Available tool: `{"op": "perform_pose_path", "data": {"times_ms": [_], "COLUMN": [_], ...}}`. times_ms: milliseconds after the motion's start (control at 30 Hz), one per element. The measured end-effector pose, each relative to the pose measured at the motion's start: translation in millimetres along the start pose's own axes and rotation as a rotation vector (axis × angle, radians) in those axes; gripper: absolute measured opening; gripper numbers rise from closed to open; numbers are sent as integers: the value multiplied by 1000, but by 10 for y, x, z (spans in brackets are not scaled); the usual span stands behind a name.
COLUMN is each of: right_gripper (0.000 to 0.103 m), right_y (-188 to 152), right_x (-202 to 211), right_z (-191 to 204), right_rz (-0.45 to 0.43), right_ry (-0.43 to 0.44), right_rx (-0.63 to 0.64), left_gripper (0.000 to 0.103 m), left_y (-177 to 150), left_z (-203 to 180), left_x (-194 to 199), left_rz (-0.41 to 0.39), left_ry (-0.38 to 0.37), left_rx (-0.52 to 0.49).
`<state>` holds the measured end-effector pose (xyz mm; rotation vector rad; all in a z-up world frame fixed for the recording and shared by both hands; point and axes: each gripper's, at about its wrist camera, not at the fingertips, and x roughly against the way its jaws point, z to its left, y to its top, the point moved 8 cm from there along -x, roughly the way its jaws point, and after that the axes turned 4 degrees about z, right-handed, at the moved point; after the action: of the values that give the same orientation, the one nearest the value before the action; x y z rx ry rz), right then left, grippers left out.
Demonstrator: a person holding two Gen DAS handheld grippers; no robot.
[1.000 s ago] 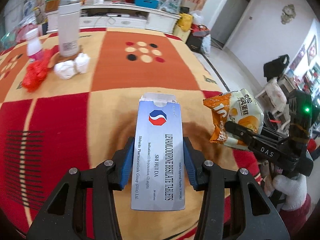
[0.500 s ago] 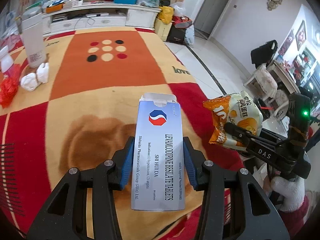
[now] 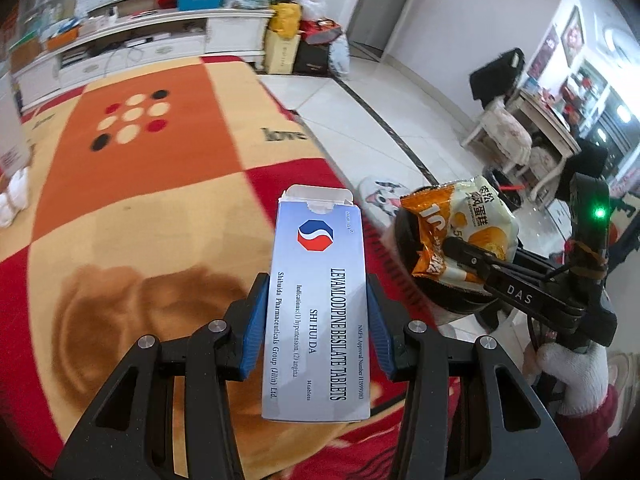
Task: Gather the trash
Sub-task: 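Carry the white tablet box and yellow snack bag over the black bin, then open the right gripper to drop the snack bag while the left drops the tablet box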
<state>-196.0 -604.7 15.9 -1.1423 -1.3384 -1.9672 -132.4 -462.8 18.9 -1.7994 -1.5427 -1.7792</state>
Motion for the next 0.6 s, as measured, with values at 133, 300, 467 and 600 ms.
{"op": "perform_pose_path", "data": {"times_ms": [133, 300, 467, 600], "right_gripper": [27, 27, 27, 27], "right_y": [-10, -30, -60, -84], "right_x": [28, 46, 49, 44], "right_z": [-226, -436, -616, -752], "right_rz": [0, 3, 7, 8], "right_ry": [-27, -45, -60, -70], "right_rx": [-26, -55, -80, -106], "left_gripper": [44, 44, 44, 44], "left_y": [46, 119, 205, 246], "left_z": [-197, -415, -644, -811], "left_x": [-130, -242, -368, -478], "left_rz": [15, 24, 35, 48], "left_ry": [-22, -47, -76, -103], "left_rx": [-32, -62, -87, -101]}}
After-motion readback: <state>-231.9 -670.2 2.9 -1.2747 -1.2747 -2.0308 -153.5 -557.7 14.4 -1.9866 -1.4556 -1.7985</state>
